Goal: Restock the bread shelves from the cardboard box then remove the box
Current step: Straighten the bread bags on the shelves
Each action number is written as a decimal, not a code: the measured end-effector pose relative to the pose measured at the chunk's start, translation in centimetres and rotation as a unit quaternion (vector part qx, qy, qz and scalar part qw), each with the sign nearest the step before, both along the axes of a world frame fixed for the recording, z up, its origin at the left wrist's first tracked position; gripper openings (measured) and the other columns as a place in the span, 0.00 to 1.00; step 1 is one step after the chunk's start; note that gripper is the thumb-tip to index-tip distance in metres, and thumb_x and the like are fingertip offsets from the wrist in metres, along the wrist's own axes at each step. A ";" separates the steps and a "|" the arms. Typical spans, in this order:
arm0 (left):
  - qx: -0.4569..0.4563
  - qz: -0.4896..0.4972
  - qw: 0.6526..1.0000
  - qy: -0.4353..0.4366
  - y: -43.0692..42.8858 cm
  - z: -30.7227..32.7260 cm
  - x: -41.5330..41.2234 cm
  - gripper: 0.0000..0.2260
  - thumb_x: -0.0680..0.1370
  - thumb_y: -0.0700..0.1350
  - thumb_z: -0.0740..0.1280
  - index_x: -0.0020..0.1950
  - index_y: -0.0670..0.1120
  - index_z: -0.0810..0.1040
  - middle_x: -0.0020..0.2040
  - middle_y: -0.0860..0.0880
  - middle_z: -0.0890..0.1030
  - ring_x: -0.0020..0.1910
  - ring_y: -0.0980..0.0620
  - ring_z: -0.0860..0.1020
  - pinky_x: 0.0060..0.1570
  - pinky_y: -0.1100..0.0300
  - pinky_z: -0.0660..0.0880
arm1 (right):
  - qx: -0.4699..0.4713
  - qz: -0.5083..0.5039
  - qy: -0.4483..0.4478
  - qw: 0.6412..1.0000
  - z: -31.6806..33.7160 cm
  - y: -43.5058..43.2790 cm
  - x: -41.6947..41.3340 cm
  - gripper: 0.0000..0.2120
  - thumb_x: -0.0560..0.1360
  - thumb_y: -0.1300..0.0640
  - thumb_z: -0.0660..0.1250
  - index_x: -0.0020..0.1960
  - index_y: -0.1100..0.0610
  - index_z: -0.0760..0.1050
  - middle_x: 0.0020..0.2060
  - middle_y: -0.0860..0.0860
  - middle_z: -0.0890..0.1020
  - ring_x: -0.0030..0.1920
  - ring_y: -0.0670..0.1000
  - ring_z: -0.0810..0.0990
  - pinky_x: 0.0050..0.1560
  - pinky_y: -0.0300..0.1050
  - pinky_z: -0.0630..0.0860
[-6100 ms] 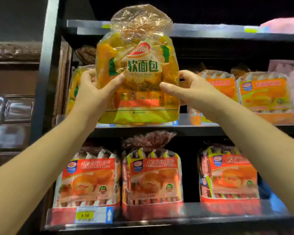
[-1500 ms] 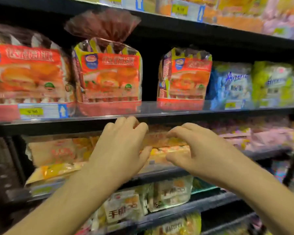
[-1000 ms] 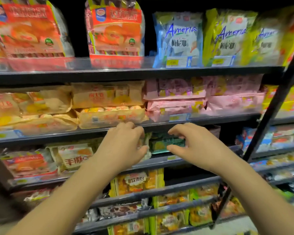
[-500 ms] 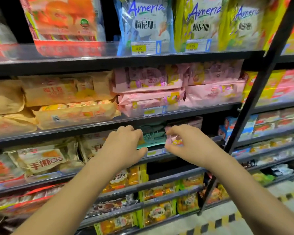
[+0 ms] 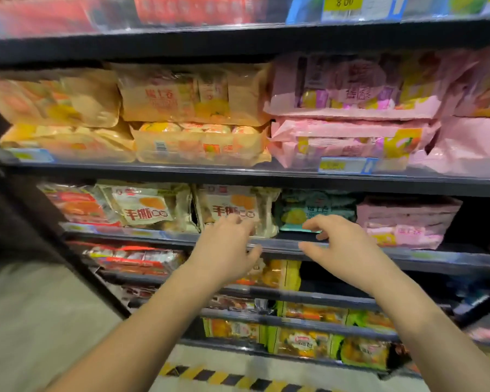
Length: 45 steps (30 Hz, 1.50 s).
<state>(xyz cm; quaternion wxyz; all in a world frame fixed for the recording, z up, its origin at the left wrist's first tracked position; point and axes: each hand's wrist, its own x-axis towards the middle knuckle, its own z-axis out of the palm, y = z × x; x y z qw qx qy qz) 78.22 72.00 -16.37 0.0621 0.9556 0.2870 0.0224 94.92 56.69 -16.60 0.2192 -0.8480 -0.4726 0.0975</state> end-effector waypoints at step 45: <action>-0.258 0.215 0.909 -0.245 26.1 -13.3 -13.3 0.50 0.77 0.48 0.74 0.83 0.51 0.38 0.77 0.42 0.63 0.72 0.44 0.69 0.70 0.50 0.67 | 0.100 -0.263 0.109 0.953 -11.2 15.3 0.2 0.14 0.82 0.48 0.66 0.55 0.58 0.81 0.46 0.52 0.82 0.49 0.56 0.79 0.50 0.48 0.72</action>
